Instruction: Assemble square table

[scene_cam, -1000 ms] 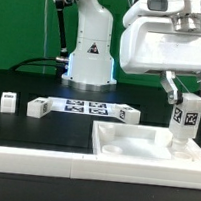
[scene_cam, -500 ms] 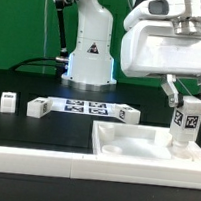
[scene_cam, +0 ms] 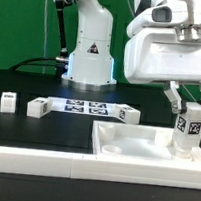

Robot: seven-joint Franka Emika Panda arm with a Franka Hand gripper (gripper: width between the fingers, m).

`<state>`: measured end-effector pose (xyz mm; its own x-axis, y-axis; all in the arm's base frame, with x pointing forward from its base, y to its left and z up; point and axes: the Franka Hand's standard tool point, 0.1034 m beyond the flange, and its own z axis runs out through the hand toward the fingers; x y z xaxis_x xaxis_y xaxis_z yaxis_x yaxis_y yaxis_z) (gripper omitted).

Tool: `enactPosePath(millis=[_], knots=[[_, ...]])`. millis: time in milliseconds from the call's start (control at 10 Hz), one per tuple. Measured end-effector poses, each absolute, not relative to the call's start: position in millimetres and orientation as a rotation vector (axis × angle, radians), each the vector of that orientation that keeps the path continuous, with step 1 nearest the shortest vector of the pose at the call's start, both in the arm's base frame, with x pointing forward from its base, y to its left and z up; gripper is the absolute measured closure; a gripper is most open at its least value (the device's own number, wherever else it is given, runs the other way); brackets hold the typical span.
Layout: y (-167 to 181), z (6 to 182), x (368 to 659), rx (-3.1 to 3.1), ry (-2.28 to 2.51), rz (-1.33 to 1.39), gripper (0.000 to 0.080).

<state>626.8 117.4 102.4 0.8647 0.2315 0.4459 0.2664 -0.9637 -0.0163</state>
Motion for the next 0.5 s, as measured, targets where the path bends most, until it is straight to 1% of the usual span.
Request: enactPosePath(millis=[500], knots=[[118.8,93.5,622.3,-2.961,-0.400,-0.680,0.0508]])
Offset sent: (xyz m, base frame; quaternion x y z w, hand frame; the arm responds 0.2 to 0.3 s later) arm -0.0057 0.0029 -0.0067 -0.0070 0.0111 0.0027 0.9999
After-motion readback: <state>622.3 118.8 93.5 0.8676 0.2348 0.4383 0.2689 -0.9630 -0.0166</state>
